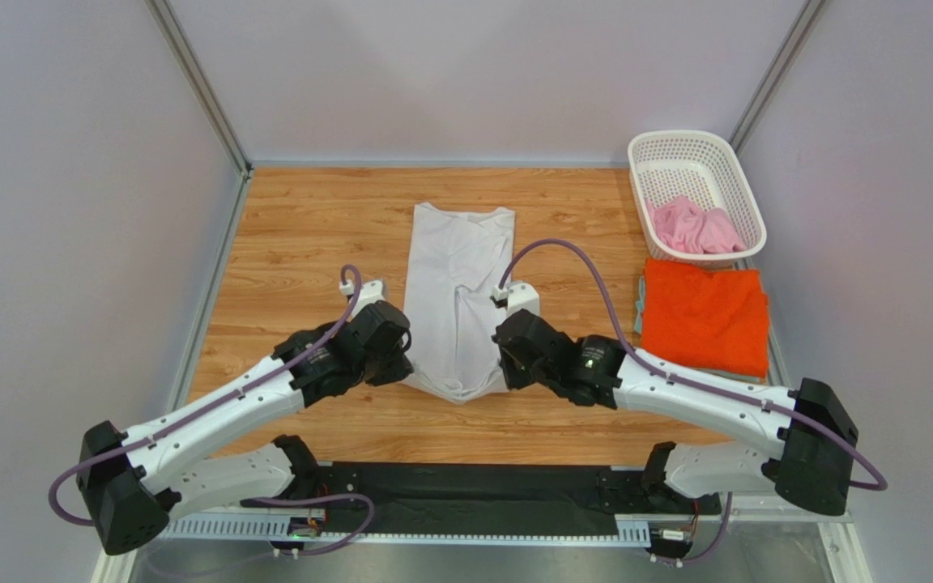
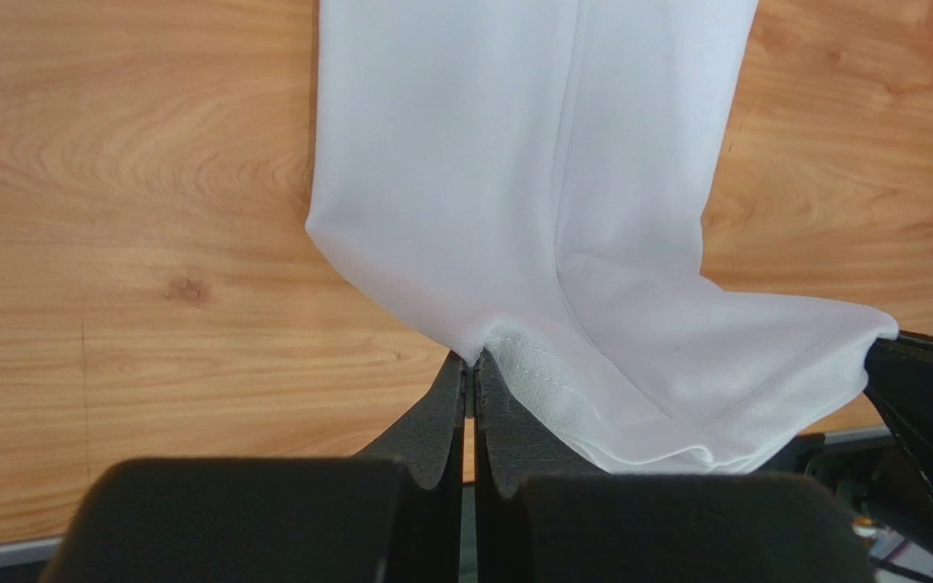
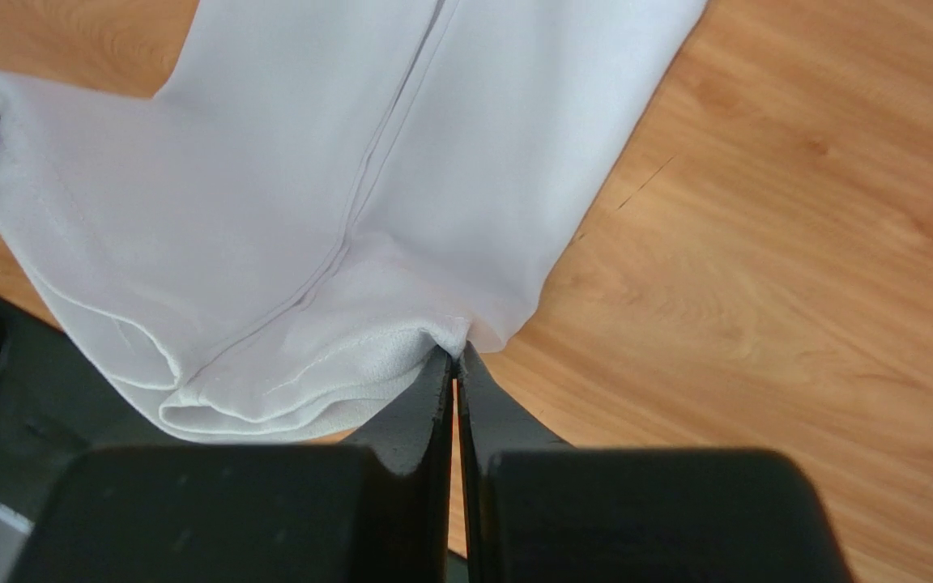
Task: Fold and stack the t-shirts
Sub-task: Fold the tshirt
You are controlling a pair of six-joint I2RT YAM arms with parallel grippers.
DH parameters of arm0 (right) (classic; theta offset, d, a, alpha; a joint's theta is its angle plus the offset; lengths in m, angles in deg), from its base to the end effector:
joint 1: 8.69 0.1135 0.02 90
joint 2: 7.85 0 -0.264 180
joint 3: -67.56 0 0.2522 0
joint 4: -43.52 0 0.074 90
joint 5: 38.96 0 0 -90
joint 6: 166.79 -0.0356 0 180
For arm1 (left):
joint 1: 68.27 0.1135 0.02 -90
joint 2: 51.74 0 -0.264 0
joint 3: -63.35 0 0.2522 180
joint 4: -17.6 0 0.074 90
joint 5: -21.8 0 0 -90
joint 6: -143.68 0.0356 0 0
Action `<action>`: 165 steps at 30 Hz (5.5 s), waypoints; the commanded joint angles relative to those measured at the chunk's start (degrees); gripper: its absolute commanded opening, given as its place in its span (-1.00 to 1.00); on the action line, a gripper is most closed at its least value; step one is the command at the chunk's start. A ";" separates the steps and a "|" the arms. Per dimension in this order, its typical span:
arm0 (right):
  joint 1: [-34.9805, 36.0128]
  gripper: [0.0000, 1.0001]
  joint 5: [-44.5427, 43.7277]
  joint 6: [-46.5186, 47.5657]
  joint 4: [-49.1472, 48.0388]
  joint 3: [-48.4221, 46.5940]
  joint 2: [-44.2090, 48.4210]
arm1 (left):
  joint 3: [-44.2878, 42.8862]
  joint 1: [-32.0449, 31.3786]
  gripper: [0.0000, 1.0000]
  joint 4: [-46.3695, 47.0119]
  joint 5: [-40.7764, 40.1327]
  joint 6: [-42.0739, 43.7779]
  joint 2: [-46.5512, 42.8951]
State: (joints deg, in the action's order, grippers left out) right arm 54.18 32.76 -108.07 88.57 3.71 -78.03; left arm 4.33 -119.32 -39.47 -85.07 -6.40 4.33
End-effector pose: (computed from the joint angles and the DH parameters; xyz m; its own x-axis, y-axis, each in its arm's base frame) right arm 0.1232 0.2160 0.2498 -0.6969 -0.2790 -0.6607 -0.4609 0.8800 0.1146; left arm 0.1261 -0.1396 0.2580 -0.8064 -0.3218 -0.4961 -0.1236 0.9122 -0.3907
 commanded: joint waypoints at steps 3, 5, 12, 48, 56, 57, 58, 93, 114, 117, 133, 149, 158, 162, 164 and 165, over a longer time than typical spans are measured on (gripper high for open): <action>-7.14 -1.00 0.97 6.76 -4.83 -5.37 -2.15 | -6.06 5.51 -1.00 4.72 0.86 7.94 4.73; -9.68 -1.00 1.75 8.34 -5.36 -7.12 -3.73 | -7.30 7.96 -1.00 5.60 1.74 9.27 6.23; -16.37 -1.00 6.24 11.25 -7.29 -11.26 -8.92 | -13.10 14.57 -1.00 9.11 5.87 14.10 13.44; -31.93 -1.00 17.40 13.27 -12.22 -26.81 -37.14 | -29.27 29.51 -0.86 16.42 20.55 24.83 45.52; -32.55 -0.13 17.32 12.83 -8.97 -30.94 -39.08 | -30.95 30.30 0.36 14.22 21.17 24.57 46.32; -32.55 -0.02 17.32 12.83 -7.22 -31.30 -38.73 | -30.86 30.30 0.56 13.70 20.65 23.52 45.62; -32.55 0.22 17.32 12.48 -6.68 -31.30 -37.33 | -29.99 30.30 0.84 13.69 20.90 23.42 43.88; -24.20 1.00 42.19 -1.05 -26.72 0.15 -25.27 | -0.55 25.65 0.99 28.27 38.66 19.38 34.55; -19.46 1.00 39.29 -1.50 -23.30 14.76 -9.29 | 18.89 23.10 1.00 22.23 37.17 16.74 7.85; -18.40 1.00 39.82 0.52 -20.05 12.57 -5.95 | 18.10 22.75 0.99 18.19 37.17 16.66 2.31; -17.61 1.00 30.93 -2.46 -12.83 12.64 6.11 | 20.38 22.75 0.69 5.16 22.05 9.10 -8.18; -17.43 0.95 33.40 -4.75 -16.08 14.84 -1.80 | 21.88 22.83 -0.34 15.27 22.49 9.98 3.68; -15.68 0.73 33.31 -5.45 -16.79 13.70 -6.99 | 22.49 22.83 -0.77 16.50 24.07 10.94 4.49; -14.45 0.59 30.60 -5.62 -16.52 12.56 -9.45 | 22.75 22.83 -0.81 16.50 24.68 11.29 3.61; -13.83 0.48 29.98 -5.45 -16.17 11.94 -11.03 | 22.93 22.83 -0.90 16.42 24.60 11.38 3.17; -13.74 0.44 29.36 -5.36 -16.08 11.42 -11.39 | 23.02 22.83 -0.93 16.41 24.68 11.30 2.99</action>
State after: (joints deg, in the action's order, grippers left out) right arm 39.62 64.84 -113.04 73.51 17.24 -87.86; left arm 26.21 -96.37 -23.08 -60.65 3.92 8.12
